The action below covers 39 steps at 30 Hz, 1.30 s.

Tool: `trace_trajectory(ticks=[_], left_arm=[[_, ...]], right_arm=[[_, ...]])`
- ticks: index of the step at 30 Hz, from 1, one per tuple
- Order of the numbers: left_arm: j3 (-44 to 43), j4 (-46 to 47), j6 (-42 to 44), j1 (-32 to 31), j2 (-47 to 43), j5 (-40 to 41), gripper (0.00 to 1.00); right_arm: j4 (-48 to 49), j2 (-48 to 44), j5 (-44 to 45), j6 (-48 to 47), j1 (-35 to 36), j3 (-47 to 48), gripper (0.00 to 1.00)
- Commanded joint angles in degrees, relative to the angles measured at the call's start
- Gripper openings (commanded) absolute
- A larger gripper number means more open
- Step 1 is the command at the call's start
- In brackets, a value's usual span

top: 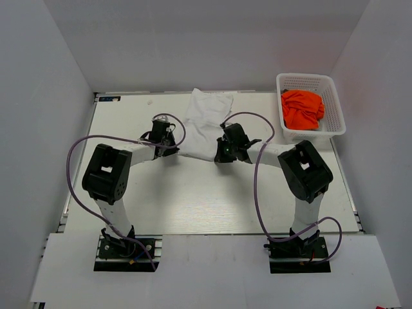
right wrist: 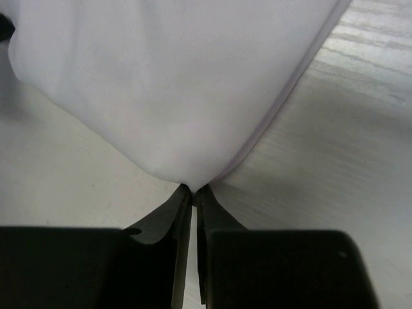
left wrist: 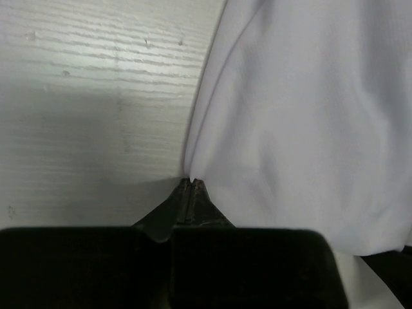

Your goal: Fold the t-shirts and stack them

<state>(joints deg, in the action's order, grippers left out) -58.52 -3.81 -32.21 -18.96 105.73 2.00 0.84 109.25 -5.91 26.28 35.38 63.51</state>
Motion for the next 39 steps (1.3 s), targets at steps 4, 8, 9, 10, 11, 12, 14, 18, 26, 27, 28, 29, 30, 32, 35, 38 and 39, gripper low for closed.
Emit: trace_trajectory(ticks=[4,8,9,10,11,12,14,18,26,27,28,29,30,32,35,38,39], left_arm=[[6.6,-3.0,-0.7,-1.1,-1.4,-6.5,0.00],[7.1,-4.7,-1.2,-1.1,-3.9,-7.2,0.00],[7.1,-4.7,-1.2,-1.1,-5.0,-7.2,0.00],[8.9,-5.5,-2.0,-1.1,-8.0,-7.2,0.00],[9.9,-5.5,-3.2,-1.6,-9.7,-7.2,0.00],[11.0,-5.5,-4.2,-2.3,-11.4,-7.7,0.00],[13.1,-7.3,-4.7,-3.1,-16.1,-11.2,0.00],[15.3,-13.1,-6.4,-5.4,-25.2,-15.1,0.00],[10.3,-29.6,-6.0,-7.6,-43.7,-13.4,0.00],[8.4,-30.9,-6.0,-7.6,-44.5,-14.1,0.00],[7.6,-31.9,-6.5,-7.6,-45.2,-14.7,0.00],[7.0,-33.6,-7.2,-8.1,-45.8,-14.7,0.00],[6.5,-34.2,-7.2,-8.1,-46.9,-15.3,0.00],[5.9,-35.5,-8.4,-8.1,-47.7,-15.3,0.00],[5.3,-35.5,-8.9,-8.1,-48.3,-14.4,0.00],[5.3,-34.2,-9.4,-8.1,-48.8,-13.3,0.00],[5.3,-33.5,-9.5,-8.1,-48.2,-12.3,0.00]], right_arm=[[6.0,-0.3,5.6,-3.2,0.2,-1.8,0.00],[7.7,-3.9,4.8,-6.8,0.4,-3.8,0.00],[7.6,-5.0,4.2,-7.1,0.7,-4.5,0.00],[7.2,-5.9,2.9,-7.7,0.7,-5.8,0.00],[6.5,-7.9,2.7,-7.7,0.9,-6.8,0.00],[3.4,-9.8,1.8,-7.7,1.1,-7.3,0.00],[1.0,-13.5,0.7,-8.2,1.8,-9.8,0.00],[-4.1,-22.5,-2.3,-7.3,3.4,-15.0,0.00],[-14.8,-42.6,-6.5,-8.0,5.0,-14.5,0.00],[-17.2,-43.0,-6.2,-8.1,4.7,-13.6,0.00],[-19.1,-44.8,-6.0,-8.2,4.7,-11.8,0.00],[-19.8,-45.3,-5.8,-8.1,4.5,-11.6,0.00],[-19.8,-46.1,-5.8,-8.3,4.7,-11.6,0.00],[-20.3,-47.6,-6.0,-8.3,4.5,-11.7,0.00],[-20.6,-48.7,-5.1,-8.3,4.4,-11.3,0.00],[-20.1,-48.6,-2.3,-7.9,4.3,-11.4,0.00],[-20.1,-48.0,-1.9,-7.7,4.4,-11.2,0.00]])
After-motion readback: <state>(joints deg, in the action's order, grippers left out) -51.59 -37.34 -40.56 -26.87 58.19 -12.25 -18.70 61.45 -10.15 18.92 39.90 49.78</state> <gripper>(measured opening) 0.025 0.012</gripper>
